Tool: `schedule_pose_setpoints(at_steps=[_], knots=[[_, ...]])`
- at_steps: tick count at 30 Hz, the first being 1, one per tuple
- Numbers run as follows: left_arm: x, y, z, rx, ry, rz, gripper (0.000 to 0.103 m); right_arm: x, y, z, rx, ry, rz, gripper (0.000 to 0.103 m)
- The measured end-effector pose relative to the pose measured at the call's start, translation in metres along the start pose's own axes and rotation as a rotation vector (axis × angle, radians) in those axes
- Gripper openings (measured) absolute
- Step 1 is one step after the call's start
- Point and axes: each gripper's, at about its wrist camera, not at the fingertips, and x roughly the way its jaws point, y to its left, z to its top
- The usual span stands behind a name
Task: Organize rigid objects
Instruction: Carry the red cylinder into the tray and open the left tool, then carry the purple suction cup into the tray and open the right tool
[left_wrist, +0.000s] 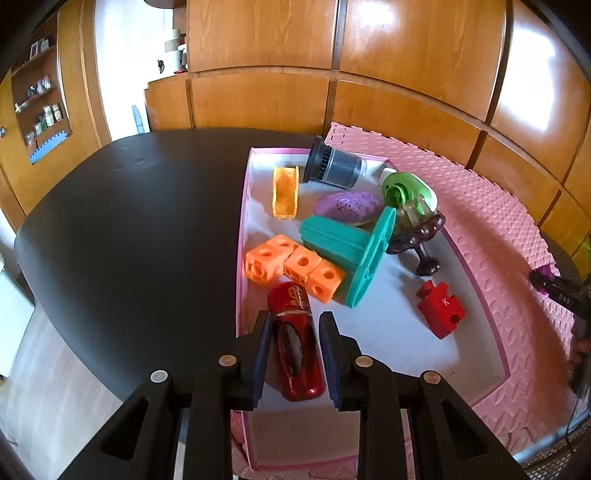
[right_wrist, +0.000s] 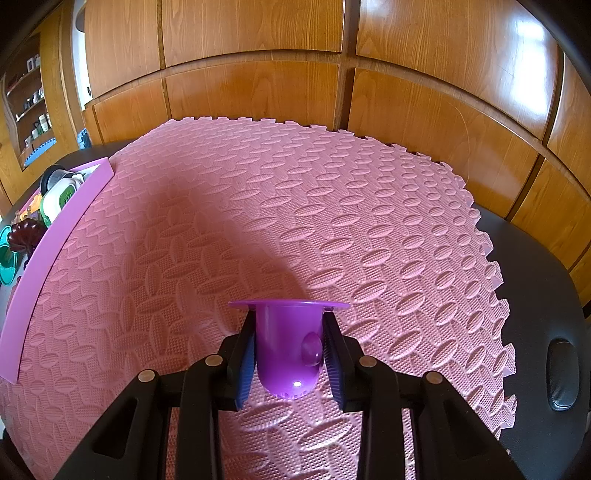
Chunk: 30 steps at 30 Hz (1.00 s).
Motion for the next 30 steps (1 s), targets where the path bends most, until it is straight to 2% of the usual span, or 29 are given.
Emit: schedule_pose_setpoints(at_steps=[10,14,19,30], knots=[[-0.015,0.005,-0.003,-0.041,-0.034,0.035,0.028,0.0,0.001,0.0,-0.005,0.0,-0.008,0.032],[-0.024,0.003,-0.003,-0.035,-0.059,0.036,0.036,0.0,0.001,0.0,-0.011,0.0,-0.015,0.032],[-0.031,0.001,-0.005,-0.031,-0.077,0.038,0.038,0.0,0.004,0.001,-0.02,-0.001,-0.027,0.032],[-0.055,0.009,-0.009,-0.026,-0.147,0.069,0.04,-0.004,0.013,0.001,-0.002,0.015,-0.098,0.031]])
